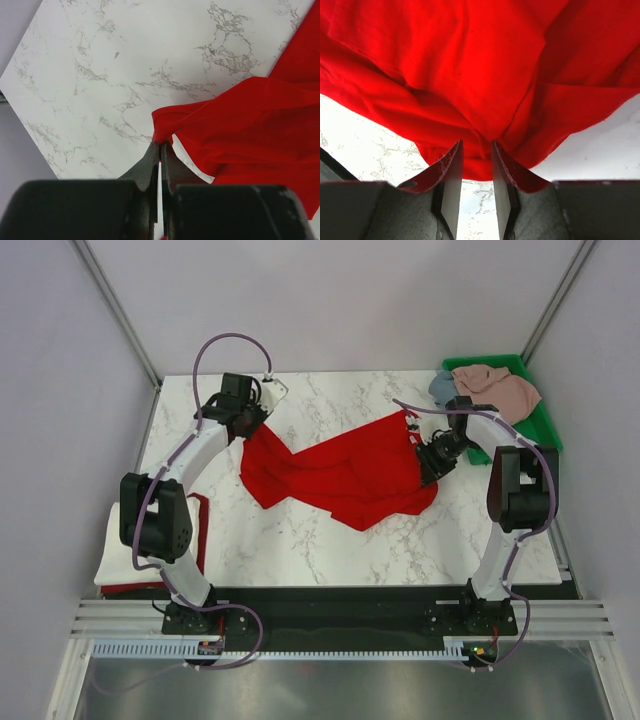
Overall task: Fold and stack the t-shirts
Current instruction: Flatten the tshirt out
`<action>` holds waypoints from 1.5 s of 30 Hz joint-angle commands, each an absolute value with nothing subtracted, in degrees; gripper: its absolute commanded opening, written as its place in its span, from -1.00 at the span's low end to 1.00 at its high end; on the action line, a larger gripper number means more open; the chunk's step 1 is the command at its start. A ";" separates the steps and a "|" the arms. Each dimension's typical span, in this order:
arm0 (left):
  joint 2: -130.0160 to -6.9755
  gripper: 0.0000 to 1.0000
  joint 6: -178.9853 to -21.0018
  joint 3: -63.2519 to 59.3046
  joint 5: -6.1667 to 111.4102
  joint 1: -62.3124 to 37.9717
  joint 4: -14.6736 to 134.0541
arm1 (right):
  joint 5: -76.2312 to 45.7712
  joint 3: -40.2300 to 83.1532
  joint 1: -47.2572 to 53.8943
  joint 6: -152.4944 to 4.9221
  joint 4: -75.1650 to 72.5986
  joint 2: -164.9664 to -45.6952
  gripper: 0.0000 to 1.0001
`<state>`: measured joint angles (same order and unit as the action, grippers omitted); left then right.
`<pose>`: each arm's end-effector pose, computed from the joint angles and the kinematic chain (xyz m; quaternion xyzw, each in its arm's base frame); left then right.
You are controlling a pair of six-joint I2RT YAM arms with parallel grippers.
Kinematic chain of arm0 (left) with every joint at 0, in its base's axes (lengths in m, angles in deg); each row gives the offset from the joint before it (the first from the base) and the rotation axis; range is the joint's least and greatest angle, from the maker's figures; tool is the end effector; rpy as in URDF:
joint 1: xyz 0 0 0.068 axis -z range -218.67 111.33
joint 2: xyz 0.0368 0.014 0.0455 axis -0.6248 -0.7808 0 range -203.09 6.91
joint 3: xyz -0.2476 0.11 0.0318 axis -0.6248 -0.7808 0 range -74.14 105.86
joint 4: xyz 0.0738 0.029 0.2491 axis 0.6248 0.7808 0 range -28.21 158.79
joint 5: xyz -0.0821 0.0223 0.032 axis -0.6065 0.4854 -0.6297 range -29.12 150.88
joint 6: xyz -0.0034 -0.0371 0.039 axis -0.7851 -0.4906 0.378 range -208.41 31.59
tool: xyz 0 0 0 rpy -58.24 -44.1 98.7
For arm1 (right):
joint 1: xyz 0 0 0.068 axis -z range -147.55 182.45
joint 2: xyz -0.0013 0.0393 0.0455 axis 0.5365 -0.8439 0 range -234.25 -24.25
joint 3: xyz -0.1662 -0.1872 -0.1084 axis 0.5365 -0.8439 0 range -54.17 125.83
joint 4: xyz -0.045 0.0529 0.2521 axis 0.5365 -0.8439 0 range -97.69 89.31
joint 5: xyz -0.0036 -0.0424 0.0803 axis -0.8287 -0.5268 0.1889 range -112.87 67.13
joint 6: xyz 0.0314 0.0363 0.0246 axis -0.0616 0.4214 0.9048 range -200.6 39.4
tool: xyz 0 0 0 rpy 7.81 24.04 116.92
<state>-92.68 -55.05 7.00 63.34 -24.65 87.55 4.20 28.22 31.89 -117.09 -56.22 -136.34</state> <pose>0.3825 -0.0939 0.2767 0.3623 0.8467 0.0848 0.3802 0.3705 0.0197 0.1834 -0.3178 0.9180 0.2100 0.1106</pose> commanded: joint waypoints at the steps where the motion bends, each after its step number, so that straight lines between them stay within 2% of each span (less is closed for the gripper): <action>1: -90.47 -0.96 -56.77 6.72 62.64 -24.34 87.55 | 5.16 30.47 32.27 -118.39 -56.85 -137.63 -0.26; 18: -90.82 -0.95 -56.69 6.10 63.26 -23.90 87.55 | 7.54 34.86 32.18 -116.28 -56.50 -142.02 -0.24; 35: -90.30 -0.95 -56.60 5.92 63.43 -23.64 87.37 | 3.06 33.10 32.18 -115.67 -55.09 -141.06 -0.27; 45: -90.21 -0.95 -56.51 5.66 63.70 -23.29 87.28 | 5.08 33.01 33.76 -114.97 -55.09 -141.85 -0.27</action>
<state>-92.68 -55.07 5.76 63.65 -23.69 88.47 3.35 32.87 33.86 -115.10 -55.56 -142.11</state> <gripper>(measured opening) 0.033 0.367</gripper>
